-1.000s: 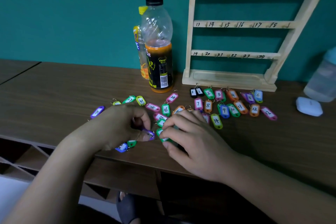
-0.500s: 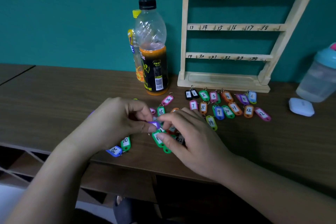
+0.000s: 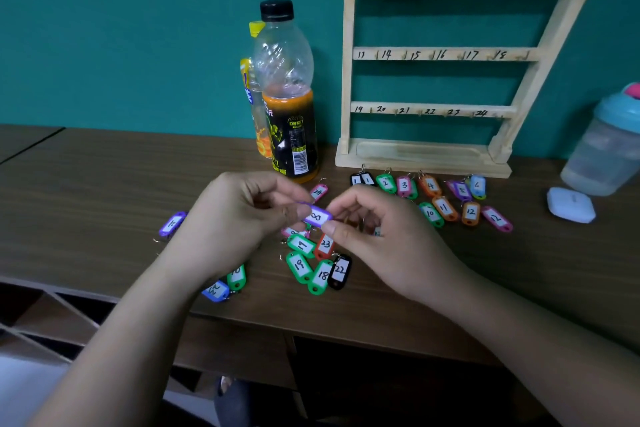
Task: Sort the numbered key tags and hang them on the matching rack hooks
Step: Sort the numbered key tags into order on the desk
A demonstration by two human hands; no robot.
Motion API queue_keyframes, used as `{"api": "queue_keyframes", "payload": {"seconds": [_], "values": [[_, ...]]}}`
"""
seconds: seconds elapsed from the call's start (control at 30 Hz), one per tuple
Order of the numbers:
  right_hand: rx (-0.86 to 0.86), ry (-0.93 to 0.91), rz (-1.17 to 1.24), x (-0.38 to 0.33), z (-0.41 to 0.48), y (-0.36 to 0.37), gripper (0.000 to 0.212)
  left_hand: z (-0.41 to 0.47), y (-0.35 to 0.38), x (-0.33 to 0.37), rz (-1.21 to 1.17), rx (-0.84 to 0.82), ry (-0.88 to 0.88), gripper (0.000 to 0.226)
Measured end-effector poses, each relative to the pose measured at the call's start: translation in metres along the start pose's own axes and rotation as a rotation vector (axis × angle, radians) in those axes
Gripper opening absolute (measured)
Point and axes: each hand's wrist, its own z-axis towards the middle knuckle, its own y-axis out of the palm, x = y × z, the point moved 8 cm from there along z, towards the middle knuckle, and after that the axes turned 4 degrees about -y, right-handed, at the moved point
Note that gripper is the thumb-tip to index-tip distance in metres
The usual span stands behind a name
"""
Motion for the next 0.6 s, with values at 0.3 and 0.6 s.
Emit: {"api": "queue_keyframes", "payload": {"seconds": [0.3,0.6], "values": [[0.001,0.157,0.156,0.017,0.018,-0.019,0.004,-0.001,0.017,0.003,0.047,-0.017,-0.011,0.004],[0.064,0.279,-0.271,0.066,0.046,-0.071,0.010,0.000,0.007,-0.002,0.328,0.082,0.049,0.009]]}}
